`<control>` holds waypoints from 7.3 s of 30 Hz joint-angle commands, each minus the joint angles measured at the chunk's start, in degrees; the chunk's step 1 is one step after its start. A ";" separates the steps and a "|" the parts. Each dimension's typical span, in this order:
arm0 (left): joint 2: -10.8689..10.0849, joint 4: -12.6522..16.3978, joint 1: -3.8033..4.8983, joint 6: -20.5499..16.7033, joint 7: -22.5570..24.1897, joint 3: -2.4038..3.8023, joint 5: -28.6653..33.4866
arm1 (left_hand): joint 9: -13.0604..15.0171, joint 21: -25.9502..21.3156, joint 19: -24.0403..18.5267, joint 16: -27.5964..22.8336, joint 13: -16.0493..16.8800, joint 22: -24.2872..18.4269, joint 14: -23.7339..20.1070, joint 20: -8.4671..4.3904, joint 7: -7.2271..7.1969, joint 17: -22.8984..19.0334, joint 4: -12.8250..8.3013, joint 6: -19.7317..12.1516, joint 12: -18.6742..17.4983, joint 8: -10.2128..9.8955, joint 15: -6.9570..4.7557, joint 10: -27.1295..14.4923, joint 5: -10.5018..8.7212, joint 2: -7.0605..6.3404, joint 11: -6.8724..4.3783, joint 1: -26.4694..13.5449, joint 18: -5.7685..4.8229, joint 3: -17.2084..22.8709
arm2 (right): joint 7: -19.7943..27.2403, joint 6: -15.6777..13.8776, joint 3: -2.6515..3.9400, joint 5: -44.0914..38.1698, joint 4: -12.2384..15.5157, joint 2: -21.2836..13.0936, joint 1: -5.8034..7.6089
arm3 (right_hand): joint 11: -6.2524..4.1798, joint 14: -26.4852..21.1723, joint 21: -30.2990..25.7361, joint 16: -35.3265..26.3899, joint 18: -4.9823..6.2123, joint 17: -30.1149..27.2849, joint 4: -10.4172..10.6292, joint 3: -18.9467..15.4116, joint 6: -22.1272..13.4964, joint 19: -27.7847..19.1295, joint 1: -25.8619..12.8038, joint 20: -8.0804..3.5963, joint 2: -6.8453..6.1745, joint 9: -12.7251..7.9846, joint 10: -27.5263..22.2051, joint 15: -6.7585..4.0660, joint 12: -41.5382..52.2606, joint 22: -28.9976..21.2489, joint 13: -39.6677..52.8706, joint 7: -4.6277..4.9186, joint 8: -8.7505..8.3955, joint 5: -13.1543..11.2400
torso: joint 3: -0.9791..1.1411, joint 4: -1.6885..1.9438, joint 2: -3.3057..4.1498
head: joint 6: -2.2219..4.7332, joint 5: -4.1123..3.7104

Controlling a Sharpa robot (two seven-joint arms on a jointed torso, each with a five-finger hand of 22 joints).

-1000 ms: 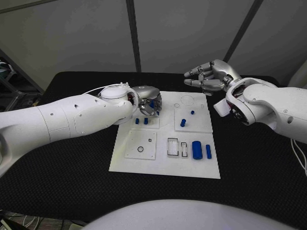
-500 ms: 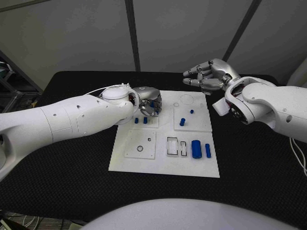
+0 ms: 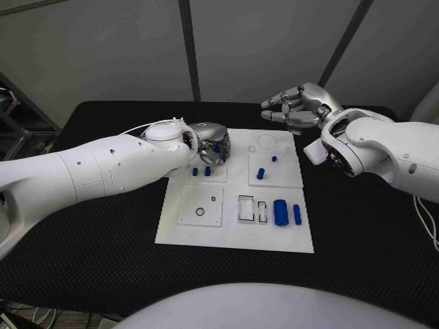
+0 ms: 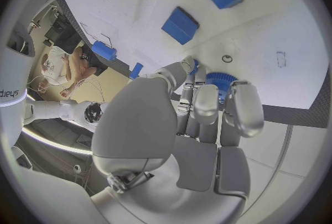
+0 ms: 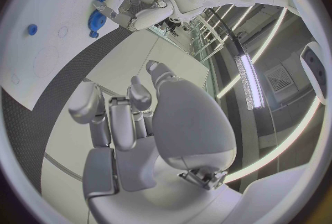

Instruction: Assemble the parts on the task board

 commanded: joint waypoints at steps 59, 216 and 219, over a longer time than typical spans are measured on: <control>-11.06 8.04 -1.83 -0.84 -0.94 4.91 1.33 | -0.82 1.15 0.55 0.30 -0.69 2.40 0.22 0.03 0.04 -0.92 -1.37 3.47 -1.54 -0.54 -0.20 3.45 -0.22 0.30 -0.14 -1.62 -1.07 2.12 | 0.56 0.41 0.01 0.37 -0.58 -0.06 0.07 | -0.04 2.61 -0.25 -0.19 0.32 0.13 0.29 0.17 -0.28 0.34 -0.61 -0.04 0.14 -0.05 0.12 -0.33 0.04 0.06 0.09 0.07 0.07 0.28 | 0.01 -0.08 0.06 | 0.94 1.10; -23.53 22.03 -3.14 -9.91 26.92 6.69 81.70 | -6.73 -37.49 -17.73 -15.48 -0.61 -20.86 -15.72 1.80 1.70 -27.56 -0.93 1.89 -0.15 -4.19 1.42 2.62 -0.19 1.56 1.17 -4.13 5.19 -3.12 | -14.69 11.54 -0.09 -54.65 -3.36 1.41 -5.77 | 1.85 1.81 -2.47 -4.61 0.96 -5.62 -7.22 16.81 5.57 -1.42 0.76 0.97 -6.31 -0.13 -10.40 0.98 -56.90 -2.56 -53.51 0.52 -2.75 -5.02 | -0.08 0.05 0.02 | 1.84 -3.79; -23.57 22.04 -3.14 -9.88 26.94 6.69 81.78 | -6.76 -37.58 -17.71 -15.47 -0.57 -20.93 -15.72 1.81 1.71 -27.63 -0.89 1.86 -0.05 -4.20 1.43 2.48 -0.19 1.58 1.19 -4.24 5.19 -3.31 | -14.75 11.40 -0.09 -54.74 -3.90 1.81 -5.94 | 1.87 1.86 -2.35 -4.48 0.92 -5.44 -7.29 16.96 5.63 -1.27 0.87 0.99 -6.18 -0.11 -10.28 1.00 -56.97 -2.36 -53.72 0.57 -2.82 -5.12 | -0.02 -0.02 0.07 | 1.86 -3.70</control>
